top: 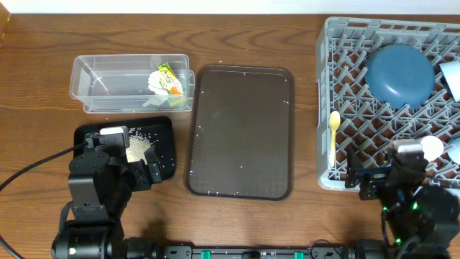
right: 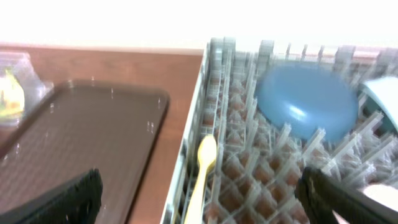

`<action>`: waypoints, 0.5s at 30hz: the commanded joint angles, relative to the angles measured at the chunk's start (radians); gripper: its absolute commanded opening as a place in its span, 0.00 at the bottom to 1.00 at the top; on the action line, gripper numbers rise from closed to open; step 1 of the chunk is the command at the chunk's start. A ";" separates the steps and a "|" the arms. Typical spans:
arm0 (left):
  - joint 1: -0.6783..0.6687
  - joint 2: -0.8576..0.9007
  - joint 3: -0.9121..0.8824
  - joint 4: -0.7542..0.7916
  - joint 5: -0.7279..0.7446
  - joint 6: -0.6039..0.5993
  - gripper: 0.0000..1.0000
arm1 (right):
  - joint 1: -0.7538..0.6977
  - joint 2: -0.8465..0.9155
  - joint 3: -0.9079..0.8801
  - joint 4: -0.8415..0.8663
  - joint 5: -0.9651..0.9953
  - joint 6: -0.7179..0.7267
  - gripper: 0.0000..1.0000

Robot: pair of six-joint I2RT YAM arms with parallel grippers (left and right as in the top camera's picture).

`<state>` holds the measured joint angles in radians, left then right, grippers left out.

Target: Sort waste into correct bins and load items into the dishwasher rack

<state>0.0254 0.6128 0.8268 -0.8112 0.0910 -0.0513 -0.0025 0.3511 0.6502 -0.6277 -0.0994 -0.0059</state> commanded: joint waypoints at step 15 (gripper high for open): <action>0.004 0.001 -0.006 -0.003 0.003 0.006 0.95 | 0.016 -0.346 -0.615 0.697 -0.023 -0.001 0.99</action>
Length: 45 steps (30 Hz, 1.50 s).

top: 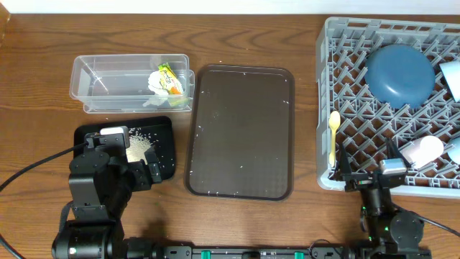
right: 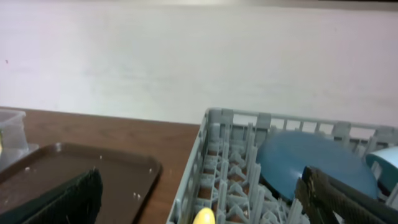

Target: Sort waste into correct bins and load items into the dishwasher rack

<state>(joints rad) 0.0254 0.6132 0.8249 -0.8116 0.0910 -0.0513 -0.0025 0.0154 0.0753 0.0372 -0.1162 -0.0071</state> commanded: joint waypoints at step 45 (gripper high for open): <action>0.004 0.000 -0.004 -0.002 0.003 0.006 0.96 | 0.017 -0.009 -0.070 -0.105 0.034 -0.185 0.99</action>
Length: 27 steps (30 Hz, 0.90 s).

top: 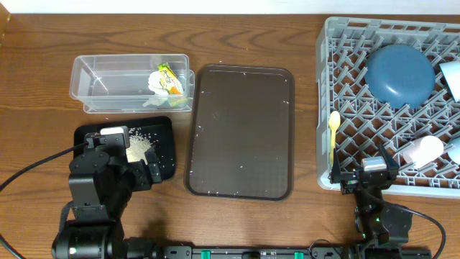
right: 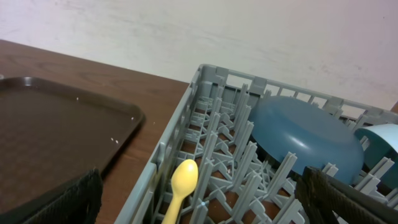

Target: Sort waste into correct bins and load items into the dishwasher rack

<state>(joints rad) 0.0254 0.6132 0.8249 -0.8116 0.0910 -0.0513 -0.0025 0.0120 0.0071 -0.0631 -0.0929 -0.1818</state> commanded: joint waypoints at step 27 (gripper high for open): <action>0.004 -0.430 -0.550 0.563 0.002 0.010 0.96 | 0.017 -0.005 -0.002 -0.005 0.010 -0.010 0.99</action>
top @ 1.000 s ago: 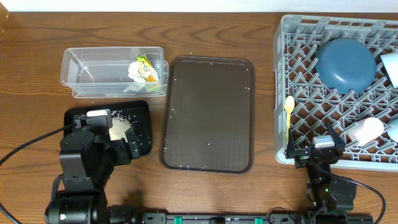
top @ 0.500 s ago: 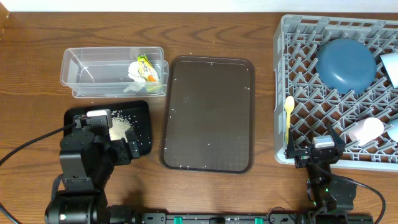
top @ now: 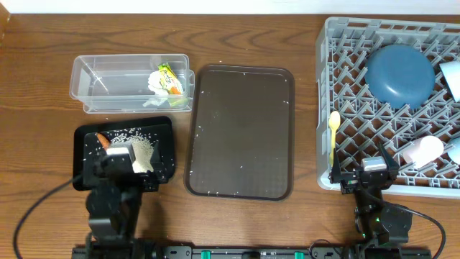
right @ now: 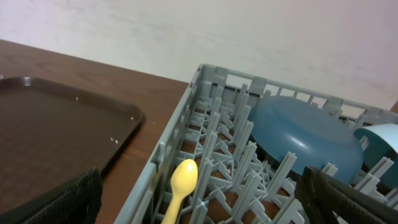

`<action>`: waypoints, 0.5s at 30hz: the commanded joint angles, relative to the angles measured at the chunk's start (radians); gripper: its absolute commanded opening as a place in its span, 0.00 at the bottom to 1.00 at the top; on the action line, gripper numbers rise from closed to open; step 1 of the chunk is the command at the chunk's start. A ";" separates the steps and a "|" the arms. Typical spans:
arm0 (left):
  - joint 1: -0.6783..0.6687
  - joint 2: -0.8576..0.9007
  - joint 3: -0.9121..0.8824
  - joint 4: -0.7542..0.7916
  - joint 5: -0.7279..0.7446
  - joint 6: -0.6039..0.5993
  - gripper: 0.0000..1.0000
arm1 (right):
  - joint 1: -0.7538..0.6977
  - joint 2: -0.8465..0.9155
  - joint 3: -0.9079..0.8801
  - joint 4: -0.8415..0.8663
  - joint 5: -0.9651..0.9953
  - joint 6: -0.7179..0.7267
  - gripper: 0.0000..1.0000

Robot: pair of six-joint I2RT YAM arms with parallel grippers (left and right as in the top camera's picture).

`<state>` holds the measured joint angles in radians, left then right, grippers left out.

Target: Sort waste into correct bins and load items into the dishwasher rack

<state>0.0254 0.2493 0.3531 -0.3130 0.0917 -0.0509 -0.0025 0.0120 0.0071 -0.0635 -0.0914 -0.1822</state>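
The grey dishwasher rack [top: 325, 108] holds a blue bowl [top: 400, 72], a yellow spoon [top: 333, 133], a white cup [top: 424, 150] and a pale cup [top: 451, 75]. My right gripper [top: 363, 175] sits low at the rack's front edge, open with nothing between its fingers [right: 56, 202]. Its wrist view shows the spoon [right: 181, 183] and the bowl [right: 305, 134] just ahead. A black tray [top: 164, 137] holds rice and an orange scrap [top: 103, 140]. My left gripper [top: 121, 162] is over that tray's front part, and its jaws blend into the tray.
A clear plastic bin [top: 100, 83] at the back left holds wrappers [top: 167, 79]. A brown serving tray [top: 241, 129] with a few crumbs lies in the middle, also at the left of the right wrist view [right: 56, 130].
My left arm has dropped lower and back toward the table's front edge, uncovering more of the black tray and the orange scrap. The right arm has not moved.
My right gripper was open over the rack's front right, near the white cup. It then stood back at the table's front edge, and later low at the rack's front, facing the spoon. The left arm stayed over the black tray until now.
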 commanded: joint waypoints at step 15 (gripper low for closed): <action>0.004 -0.248 -0.349 0.412 -0.066 0.032 0.96 | 0.017 -0.005 -0.002 -0.004 0.009 -0.010 0.99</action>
<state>0.0254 0.0120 0.0059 0.1253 0.0559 -0.0456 -0.0021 0.0120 0.0071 -0.0635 -0.0891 -0.1848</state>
